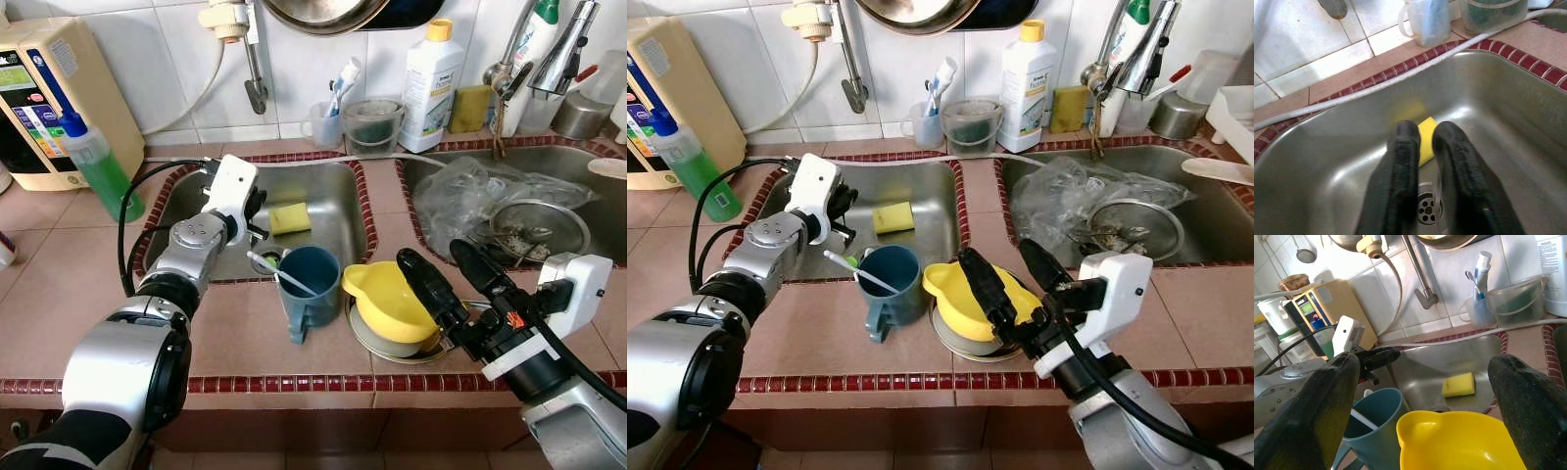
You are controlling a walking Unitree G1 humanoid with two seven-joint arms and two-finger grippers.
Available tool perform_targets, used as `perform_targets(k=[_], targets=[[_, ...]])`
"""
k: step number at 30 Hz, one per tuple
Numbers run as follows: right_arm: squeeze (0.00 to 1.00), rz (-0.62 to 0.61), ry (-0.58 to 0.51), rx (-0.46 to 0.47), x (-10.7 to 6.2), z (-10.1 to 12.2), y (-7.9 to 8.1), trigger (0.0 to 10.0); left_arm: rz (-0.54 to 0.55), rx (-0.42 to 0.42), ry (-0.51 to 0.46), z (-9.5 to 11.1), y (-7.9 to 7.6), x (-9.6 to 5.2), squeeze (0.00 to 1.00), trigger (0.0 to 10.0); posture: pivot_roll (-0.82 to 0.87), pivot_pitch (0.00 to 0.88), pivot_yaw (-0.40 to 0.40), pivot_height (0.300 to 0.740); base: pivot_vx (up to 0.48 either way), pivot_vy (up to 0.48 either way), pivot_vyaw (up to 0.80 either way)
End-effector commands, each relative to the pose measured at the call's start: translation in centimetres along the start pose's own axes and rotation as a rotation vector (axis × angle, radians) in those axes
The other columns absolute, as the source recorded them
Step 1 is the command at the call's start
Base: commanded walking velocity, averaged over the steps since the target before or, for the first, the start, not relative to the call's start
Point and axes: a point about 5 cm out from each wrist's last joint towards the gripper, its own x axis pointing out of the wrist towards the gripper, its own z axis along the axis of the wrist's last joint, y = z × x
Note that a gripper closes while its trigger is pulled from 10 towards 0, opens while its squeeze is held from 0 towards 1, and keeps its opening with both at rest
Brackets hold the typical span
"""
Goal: Kitchen organization
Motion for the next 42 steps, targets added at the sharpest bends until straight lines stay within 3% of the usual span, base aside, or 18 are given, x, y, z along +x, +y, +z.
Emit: perform_targets(k=[1, 17, 18, 19, 20, 21, 28, 33, 37, 39, 41, 42], targets=[[0.00, 0.018, -0.017, -0.010, 0.0, 0.5, 0.4, 10.0, 0.011, -0.001, -0.014, 1.0, 0.5, 0.1, 1.00, 10.0, -0.26, 0.066, 0.130, 0.740, 0.000, 0.000, 0.00], [0.00, 0.019, -0.040, -0.033, 0.6, 0.5, 0.2, 10.0, 0.052, -0.027, -0.040, 1.5, 1.8, -0.2, 1.00, 10.0, -0.24, 0.054, 0.130, 0.740, 0.000, 0.000, 0.00], [0.00, 0.011, -0.050, -0.042, 0.8, 0.4, 0.1, 10.0, 0.069, -0.041, -0.058, 1.8, 2.4, -0.4, 0.91, 10.0, -0.23, 0.050, 0.128, 0.740, 0.000, 0.000, 0.00], [0.00, 0.009, -0.052, -0.043, 0.8, 0.4, 0.1, 10.0, 0.075, -0.047, -0.064, 1.8, 2.6, -0.4, 0.91, 10.0, -0.23, 0.050, 0.128, 0.740, 0.000, 0.000, 0.00], [0.00, 0.006, -0.056, -0.045, 0.8, 0.4, 0.0, 10.0, 0.082, -0.057, -0.072, 1.9, 2.9, -0.5, 0.35, 10.0, -0.23, 0.047, 0.128, 0.740, 0.000, 0.000, 0.00], [0.00, 0.004, -0.063, -0.050, 0.9, 0.3, 0.0, 10.0, 0.094, -0.075, -0.089, 2.1, 3.4, -0.7, 0.00, 10.0, -0.23, 0.046, 0.128, 0.740, 0.000, 0.000, 0.00], [0.00, -0.024, -0.083, -0.080, 1.5, -0.1, -0.7, 10.0, 0.105, -0.166, -0.216, 3.7, 5.7, -1.7, 0.00, 10.0, -0.19, 0.033, 0.111, 0.740, 0.000, 0.000, 0.00], [0.00, -0.065, -0.098, -0.112, 2.0, -0.4, -1.5, 10.0, 0.088, -0.170, -0.277, 4.3, 6.2, -2.2, 0.00, 10.0, -0.17, 0.029, 0.101, 0.740, 0.000, 0.000, 0.00], [0.00, -0.165, -0.126, -0.160, 2.6, -0.7, -3.1, 10.0, 0.056, -0.174, -0.350, 4.5, 6.2, -2.9, 0.00, 10.0, -0.15, 0.017, 0.090, 0.740, 0.000, 0.000, 0.00], [0.00, -0.187, -0.121, -0.195, 2.8, -0.8, -3.5, 10.0, 0.050, -0.182, -0.364, 4.5, 6.0, -3.2, 0.00, 10.0, -0.14, 0.011, 0.088, 0.740, 0.000, 0.000, 0.00], [0.00, -0.221, -0.113, -0.339, 3.2, -0.8, -4.1, 10.0, 0.046, -0.140, -0.404, 4.6, 5.5, -3.9, 0.00, 10.0, -0.13, 0.001, 0.080, 0.740, 0.000, 0.000, 0.00], [0.00, -0.221, -0.113, -0.339, 3.2, -0.8, -4.1, 10.0, 0.046, -0.140, -0.404, 4.6, 5.5, -3.9, 0.00, 10.0, -0.13, 0.001, 0.080, 0.740, 0.000, 0.000, 0.00]])
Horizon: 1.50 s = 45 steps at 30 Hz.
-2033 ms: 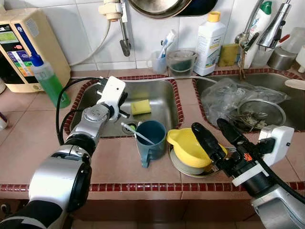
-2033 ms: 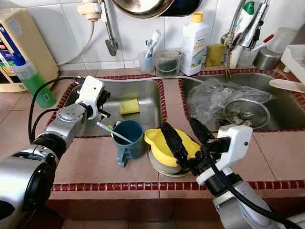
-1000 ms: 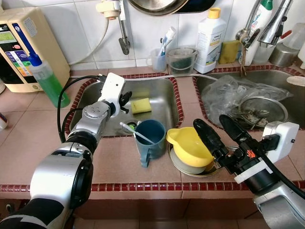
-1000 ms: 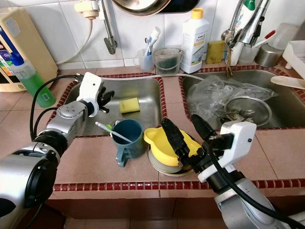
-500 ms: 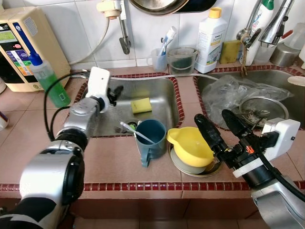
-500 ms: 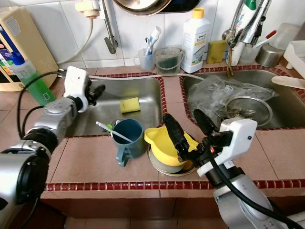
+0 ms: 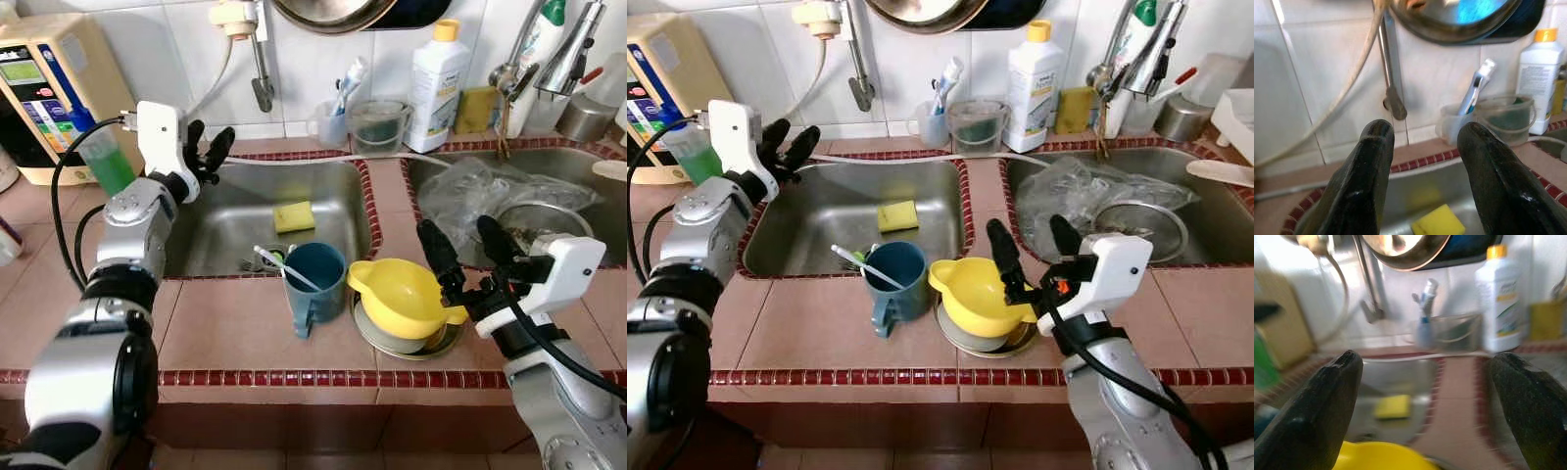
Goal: Kitchen organization
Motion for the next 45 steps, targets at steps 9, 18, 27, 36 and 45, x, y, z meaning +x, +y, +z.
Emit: perform_targets(k=[9, 18, 27, 36, 45], targets=[[0.00, -0.021, -0.016, -0.153, 0.9, -1.2, 0.3, 10.0, 0.032, 0.006, -0.121, 1.1, -1.3, -2.2, 0.00, 10.0, -0.10, 0.000, 0.058, 0.740, 0.000, 0.000, 0.00], [0.00, -0.070, -0.049, -0.187, 1.5, -1.8, -0.2, 10.0, 0.038, -0.059, -0.056, -0.9, -2.9, -5.5, 0.00, 10.0, -0.07, 0.000, 0.042, 0.740, 0.000, 0.000, 0.00], [0.00, -0.037, -0.071, -0.189, 1.8, -2.0, 0.3, 10.0, -0.019, -0.080, -0.004, -1.6, -5.1, -7.1, 0.00, 10.0, -0.06, 0.000, 0.028, 0.740, 0.000, 0.000, 0.00], [0.00, 0.024, -0.043, -0.176, 2.0, -2.4, 0.4, 10.0, -0.051, -0.082, 0.036, -1.8, -5.7, -8.7, 0.00, 10.0, -0.03, 0.000, 0.015, 0.740, 0.000, 0.000, 0.00], [0.00, 0.103, -0.001, -0.186, 2.3, -3.1, 0.7, 10.0, -0.129, -0.058, 0.084, -2.9, -6.2, -11.1, 0.00, 10.0, -0.01, 0.000, -0.003, 0.740, 0.000, 0.000, 0.00]])
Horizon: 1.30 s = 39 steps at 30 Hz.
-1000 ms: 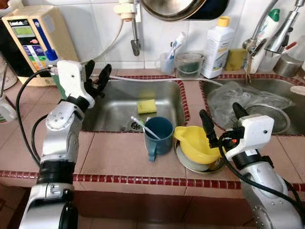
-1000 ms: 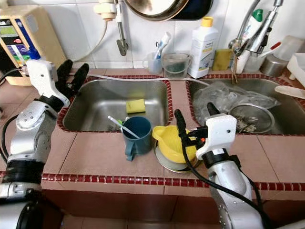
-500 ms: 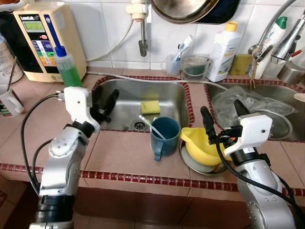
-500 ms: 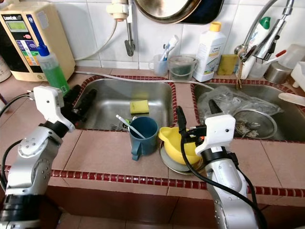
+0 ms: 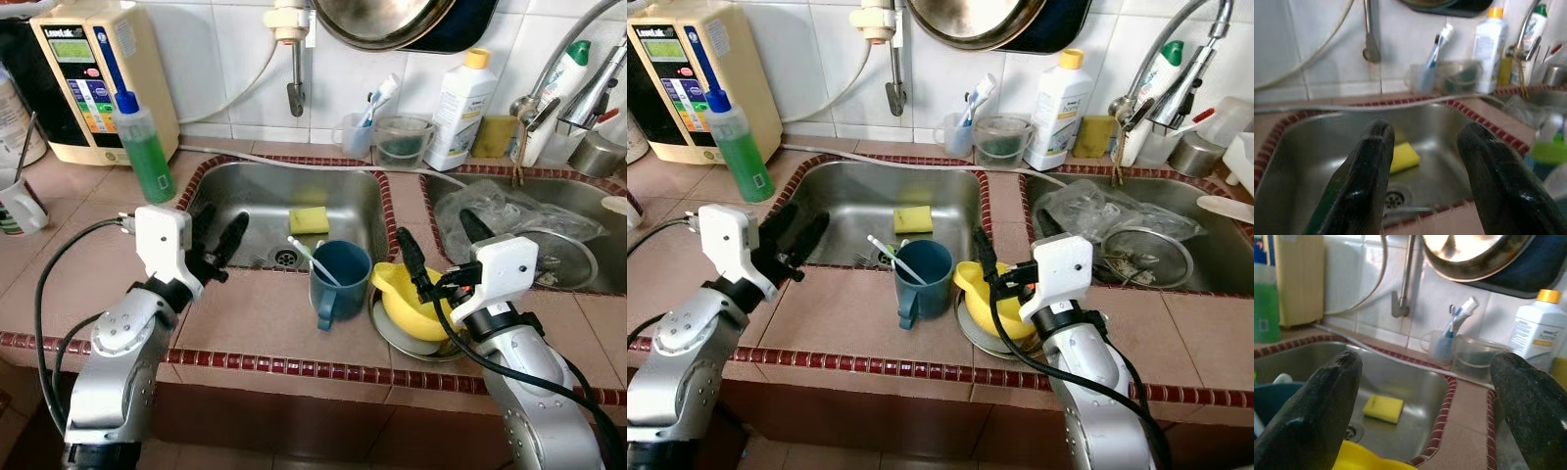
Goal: Kitchen organization
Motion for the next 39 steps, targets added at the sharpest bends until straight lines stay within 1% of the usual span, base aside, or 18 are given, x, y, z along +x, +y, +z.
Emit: perform_targets(k=[1, 4, 6, 7, 8, 9, 12, 16, 19, 22, 24, 26, 27, 28, 34, 37, 38, 39], targets=[[0.00, 0.021, 0.014, 0.007, 0.2, -0.1, -0.1, 10.0, -0.032, 0.027, -0.020, 0.7, -0.1, -0.3, 0.00, 10.0, -0.01, 0.000, -0.004, 0.740, 0.000, 0.000, 0.00], [0.00, 0.033, 0.022, 0.003, 0.4, -0.1, -0.2, 10.0, -0.053, 0.038, -0.010, 0.5, -0.2, -0.7, 0.00, 10.0, 0.00, 0.000, -0.007, 0.740, 0.000, 0.000, 0.00], [0.00, 0.048, 0.026, -0.002, 0.5, -0.1, -0.4, 10.0, -0.076, 0.049, -0.002, 0.3, -0.5, -1.1, 0.00, 10.0, 0.00, 0.000, -0.008, 0.740, 0.000, 0.000, 0.00], [0.00, 0.062, 0.027, -0.007, 0.7, 0.0, -0.5, 10.0, -0.097, 0.010, -0.001, 0.2, -1.0, -1.2, 0.00, 10.0, 0.00, 0.000, -0.010, 0.740, 0.000, 0.000, 0.00], [0.00, 0.062, 0.027, -0.007, 0.7, 0.0, -0.5, 10.0, -0.097, 0.010, -0.001, 0.2, -1.0, -1.2, 0.00, 10.0, 0.00, 0.000, -0.010, 0.740, 0.000, 0.000, 0.00], [0.00, 0.076, 0.030, -0.013, 0.7, 0.0, -0.5, 10.0, -0.113, 0.001, 0.002, 0.1, -1.3, -1.3, 1.00, 10.0, 0.00, 0.000, -0.013, 0.740, 0.000, 0.000, 0.00], [0.00, 0.089, 0.036, -0.015, 0.9, 0.1, -0.7, 10.0, -0.139, 0.011, 0.002, 0.1, -1.8, -1.5, 1.00, 10.0, 0.00, 0.000, -0.016, 0.740, 0.000, 0.000, 0.00], [0.00, 0.099, 0.050, 0.008, 1.3, 0.1, -0.9, 10.0, -0.166, 0.009, -0.016, 0.3, -2.2, -1.5, 1.00, 10.0, 0.00, 0.000, -0.019, 0.740, 0.000, 0.000, 0.00], [0.00, 0.138, 0.051, -0.016, 1.6, 0.2, -1.0, 10.0, -0.181, 0.013, -0.014, 0.3, -2.5, -1.5, 1.00, 10.0, 0.00, 0.000, -0.019, 0.740, 0.000, 0.000, 0.00], [0.00, 0.157, 0.055, -0.015, 1.8, 0.2, -0.9, 10.0, -0.187, 0.010, -0.014, 0.3, -2.6, -1.5, 1.00, 10.0, 0.01, 0.000, -0.022, 0.740, 0.000, 0.000, 0.00], [0.00, 0.216, 0.057, -0.007, 2.2, 0.5, -0.8, 10.0, -0.199, 0.012, -0.018, 0.4, -2.7, -1.4, 1.00, 10.0, 0.01, 0.000, -0.026, 0.740, 0.000, 0.000, 0.00], [0.00, 0.246, 0.058, -0.008, 2.3, 0.6, -0.6, 10.0, -0.207, 0.016, -0.018, 0.4, -2.8, -1.4, 1.00, 10.0, 0.01, 0.000, -0.029, 0.740, 0.000, 0.000, 0.00], [0.00, 0.266, 0.059, -0.010, 2.4, 0.6, -0.5, 10.0, -0.213, 0.020, -0.014, 0.4, -2.9, -1.4, 0.71, 10.0, 0.01, 0.000, -0.034, 0.740, 0.000, 0.000, 0.00], [0.00, 0.279, 0.060, -0.005, 2.5, 0.6, -0.4, 10.0, -0.218, 0.022, -0.014, 0.4, -2.9, -1.4, 0.00, 10.0, 0.02, 0.000, -0.036, 0.740, 0.000, 0.000, 0.00], [0.00, 0.362, 0.062, 0.021, 2.9, 0.7, 0.5, 10.0, -0.225, 0.019, -0.011, 0.4, -3.1, -1.6, 0.00, 10.0, 0.03, 0.000, -0.045, 0.740, 0.000, 0.000, 0.00], [0.00, 0.445, 0.075, 0.039, 3.1, 0.6, 1.4, 10.0, -0.238, 0.011, -0.017, 0.5, -3.3, -1.7, 0.00, 10.0, 0.04, 0.000, -0.052, 0.740, 0.000, 0.000, 0.00], [0.00, 0.445, 0.075, 0.039, 3.1, 0.6, 1.4, 10.0, -0.238, 0.011, -0.017, 0.5, -3.3, -1.7, 0.00, 10.0, 0.04, 0.000, -0.052, 0.740, 0.000, 0.000, 0.00], [0.00, 0.472, 0.075, 0.040, 3.2, 0.6, 1.8, 10.0, -0.241, 0.012, -0.021, 0.6, -3.4, -1.8, 0.00, 10.0, 0.04, 0.000, -0.056, 0.740, 0.000, 0.000, 0.00]])
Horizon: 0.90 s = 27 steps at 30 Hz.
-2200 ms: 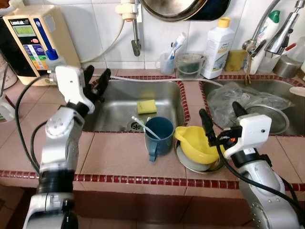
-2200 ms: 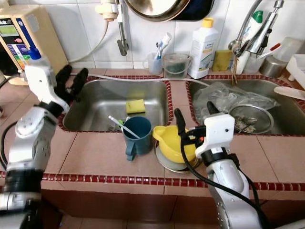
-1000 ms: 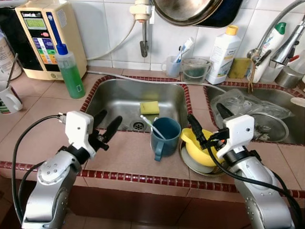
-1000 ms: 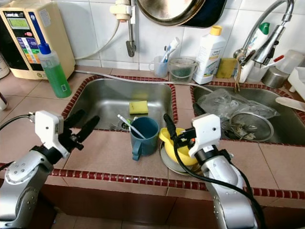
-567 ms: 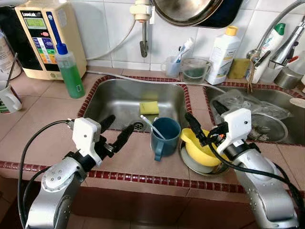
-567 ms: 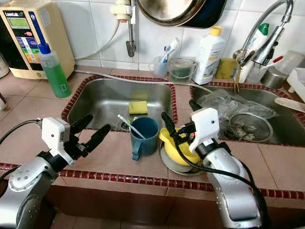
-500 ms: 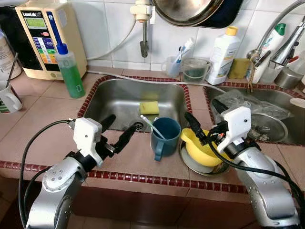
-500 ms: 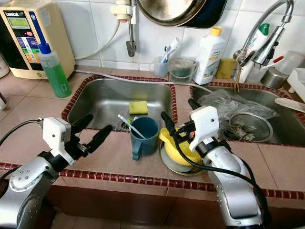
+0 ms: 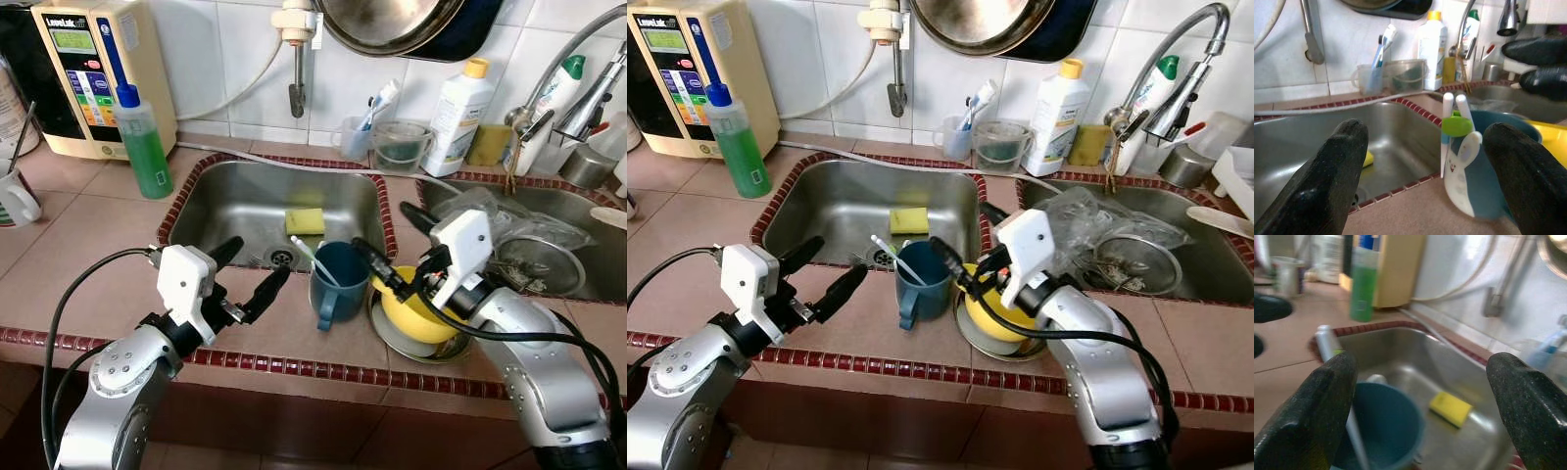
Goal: Kitchen organization
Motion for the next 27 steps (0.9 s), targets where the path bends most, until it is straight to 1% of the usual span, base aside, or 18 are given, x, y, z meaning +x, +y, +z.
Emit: perform_targets(k=[1, 5, 9, 18, 21, 24, 27], targets=[[0.00, 0.054, 0.017, 0.010, 0.5, -0.1, 0.3, 10.0, -0.031, 0.010, -0.018, 0.6, -0.4, -0.1, 0.00, 10.0, 0.04, 0.000, -0.058, 0.740, 0.000, 0.000, 0.00], [0.00, 0.112, 0.028, 0.017, 0.9, -0.2, 0.6, 10.0, -0.053, 0.008, -0.022, 0.8, -0.8, -0.2, 0.00, 10.0, 0.06, 0.000, -0.071, 0.740, 0.000, 0.000, 0.00], [0.00, 0.141, 0.043, 0.013, 1.1, -0.3, 0.4, 10.0, -0.089, 0.002, -0.028, 1.0, -1.3, -0.6, 0.00, 10.0, 0.07, 0.000, -0.083, 0.740, 0.000, 0.000, 0.00], [0.00, 0.195, 0.082, 0.000, 1.7, -0.7, -0.9, 10.0, -0.107, -0.018, -0.045, 1.6, -2.0, -1.5, 0.00, 10.0, 0.10, 0.000, -0.117, 0.740, 0.000, 0.000, 0.00], [0.00, 0.200, 0.097, -0.001, 1.7, -1.0, -1.3, 10.0, -0.115, -0.001, -0.052, 1.9, -2.1, -1.7, 0.00, 10.0, 0.11, 0.000, -0.128, 0.740, 0.000, 0.000, 0.00], [0.00, 0.210, 0.113, -0.008, 1.9, -1.4, -1.9, 10.0, -0.110, -0.002, -0.053, 2.1, -2.1, -2.0, 0.00, 10.0, 0.12, 0.000, -0.135, 0.740, 0.000, 0.000, 0.00], [0.00, 0.219, 0.117, -0.008, 2.2, -1.5, -2.2, 10.0, -0.106, -0.003, -0.056, 2.2, -2.2, -2.0, 0.00, 10.0, 0.12, 0.000, -0.139, 0.740, 0.000, 0.000, 0.00]])
